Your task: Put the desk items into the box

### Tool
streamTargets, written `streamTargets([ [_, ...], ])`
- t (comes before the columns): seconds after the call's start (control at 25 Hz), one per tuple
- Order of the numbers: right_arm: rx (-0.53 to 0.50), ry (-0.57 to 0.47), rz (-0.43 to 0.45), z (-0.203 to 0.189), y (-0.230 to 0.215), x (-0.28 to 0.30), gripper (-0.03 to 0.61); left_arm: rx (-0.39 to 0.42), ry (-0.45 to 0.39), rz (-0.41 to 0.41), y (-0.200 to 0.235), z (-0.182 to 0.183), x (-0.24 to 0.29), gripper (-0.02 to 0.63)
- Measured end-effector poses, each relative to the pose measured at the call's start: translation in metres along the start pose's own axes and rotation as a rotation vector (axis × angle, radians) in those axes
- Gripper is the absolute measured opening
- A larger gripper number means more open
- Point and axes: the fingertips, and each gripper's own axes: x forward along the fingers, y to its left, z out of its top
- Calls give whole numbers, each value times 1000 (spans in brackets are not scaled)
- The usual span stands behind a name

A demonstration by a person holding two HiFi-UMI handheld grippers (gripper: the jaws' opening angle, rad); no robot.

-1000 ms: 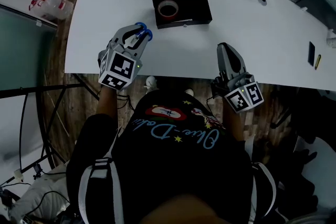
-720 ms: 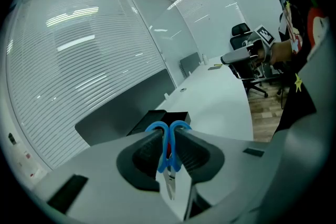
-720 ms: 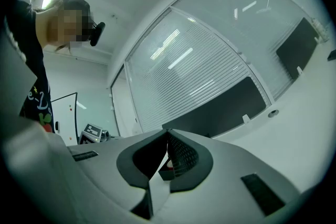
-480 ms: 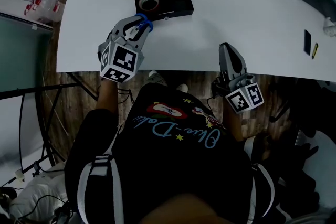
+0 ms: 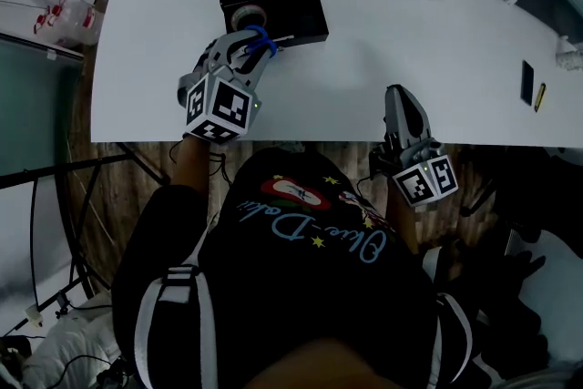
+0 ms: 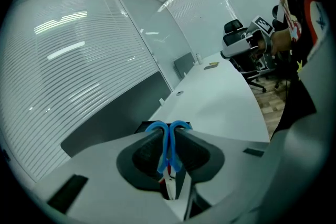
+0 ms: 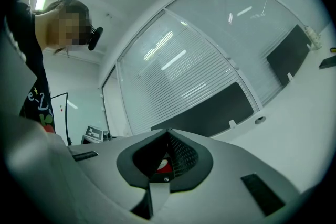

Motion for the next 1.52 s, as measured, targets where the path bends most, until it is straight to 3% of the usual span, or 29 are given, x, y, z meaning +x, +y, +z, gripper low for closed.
streamTargets([
  [0.32, -7, 14, -8, 7, -17, 26, 29, 47, -7, -49, 4, 2, 35, 103],
  [0.8, -27, 51, -67, 8, -33, 39, 29, 1, 32, -139, -8, -28, 81, 103],
  [1.52, -16, 65, -137, 2, -45, 38, 29, -56, 174, -240, -17, -53, 140, 103],
])
